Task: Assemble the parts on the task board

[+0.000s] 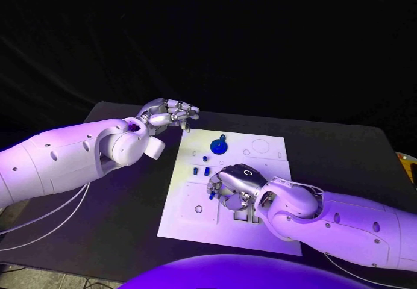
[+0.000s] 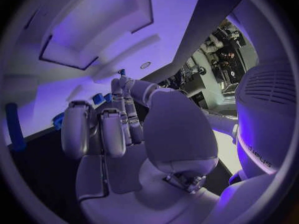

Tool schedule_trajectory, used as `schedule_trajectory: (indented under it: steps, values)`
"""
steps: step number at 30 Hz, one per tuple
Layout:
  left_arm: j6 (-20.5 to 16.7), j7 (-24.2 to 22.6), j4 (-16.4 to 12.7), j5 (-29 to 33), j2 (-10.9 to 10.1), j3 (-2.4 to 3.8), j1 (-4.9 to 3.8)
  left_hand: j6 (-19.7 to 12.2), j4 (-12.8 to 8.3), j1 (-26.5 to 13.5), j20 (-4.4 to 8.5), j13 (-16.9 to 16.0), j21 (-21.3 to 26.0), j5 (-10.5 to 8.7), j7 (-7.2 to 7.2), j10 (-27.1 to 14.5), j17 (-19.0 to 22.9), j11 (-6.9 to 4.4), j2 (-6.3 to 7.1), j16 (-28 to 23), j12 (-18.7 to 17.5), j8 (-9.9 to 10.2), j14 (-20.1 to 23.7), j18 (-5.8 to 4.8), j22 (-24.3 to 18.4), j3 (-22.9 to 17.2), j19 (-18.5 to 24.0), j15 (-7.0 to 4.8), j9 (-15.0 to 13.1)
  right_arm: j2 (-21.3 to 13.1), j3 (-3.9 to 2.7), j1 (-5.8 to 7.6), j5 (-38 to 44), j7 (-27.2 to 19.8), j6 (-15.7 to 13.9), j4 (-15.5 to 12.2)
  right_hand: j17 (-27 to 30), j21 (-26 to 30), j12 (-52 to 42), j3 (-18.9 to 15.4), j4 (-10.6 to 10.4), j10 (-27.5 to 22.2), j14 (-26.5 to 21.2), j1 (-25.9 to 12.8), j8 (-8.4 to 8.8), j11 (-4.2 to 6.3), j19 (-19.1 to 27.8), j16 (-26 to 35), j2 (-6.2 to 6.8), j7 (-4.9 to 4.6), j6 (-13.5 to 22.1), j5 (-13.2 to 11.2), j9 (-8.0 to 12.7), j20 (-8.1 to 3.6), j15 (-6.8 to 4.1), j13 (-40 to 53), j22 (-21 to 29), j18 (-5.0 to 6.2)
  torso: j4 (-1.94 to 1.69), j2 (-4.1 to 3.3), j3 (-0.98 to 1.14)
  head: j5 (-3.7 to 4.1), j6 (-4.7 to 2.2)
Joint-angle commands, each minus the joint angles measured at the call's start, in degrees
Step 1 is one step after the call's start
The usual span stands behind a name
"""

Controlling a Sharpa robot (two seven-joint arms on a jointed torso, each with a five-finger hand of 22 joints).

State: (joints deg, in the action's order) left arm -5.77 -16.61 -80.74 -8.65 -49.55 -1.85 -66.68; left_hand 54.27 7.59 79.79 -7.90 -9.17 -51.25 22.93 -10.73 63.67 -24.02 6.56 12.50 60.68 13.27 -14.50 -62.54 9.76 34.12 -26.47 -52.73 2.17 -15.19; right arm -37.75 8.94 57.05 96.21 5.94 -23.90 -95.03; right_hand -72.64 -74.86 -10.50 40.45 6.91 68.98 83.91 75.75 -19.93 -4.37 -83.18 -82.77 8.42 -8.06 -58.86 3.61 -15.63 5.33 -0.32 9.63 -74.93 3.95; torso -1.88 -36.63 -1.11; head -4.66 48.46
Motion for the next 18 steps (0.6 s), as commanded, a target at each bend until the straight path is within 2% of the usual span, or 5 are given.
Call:
schedule_trajectory:
  steps: [1,18]
  values:
    - [1.0,-0.1,-0.1,0.3,0.0,0.04,-0.01,-0.5,-0.1,0.1,0.08,-0.1,0.3,0.21,0.08,-0.2,0.1,0.02,0.02,-0.3,0.2,0.2,0.2,0.75,-0.1,0.3,-0.4,0.13,0.1,0.2,0.11,-0.19,1.0,0.3,2.0,0.1,0.1,0.4,0.4,-0.1,0.0,0.0,2.5,-0.6,-0.16,0.17,0.2,0.2,-0.13,-0.3,0.0,0.1,-0.1,0.16,0.03,0.1,-8.5,-0.45,0.01,-0.02,0.0,-0.03,0.08]
    - [1.1,0.1,-0.1,0.3,0.0,0.04,-0.02,-0.5,-0.1,0.1,0.08,-0.1,0.3,0.21,0.08,-0.2,0.1,0.02,0.02,-0.3,0.2,0.2,0.2,0.75,-0.1,0.3,-0.4,0.13,0.1,0.7,0.38,-0.38,3.0,1.0,4.5,0.1,0.3,0.7,0.7,-0.6,-0.1,-0.2,2.4,-1.5,0.05,0.09,0.3,0.3,0.2,-0.32,0.2,0.0,-0.1,0.26,0.11,0.0,-8.4,-0.39,0.02,0.03,0.0,0.01,0.41]
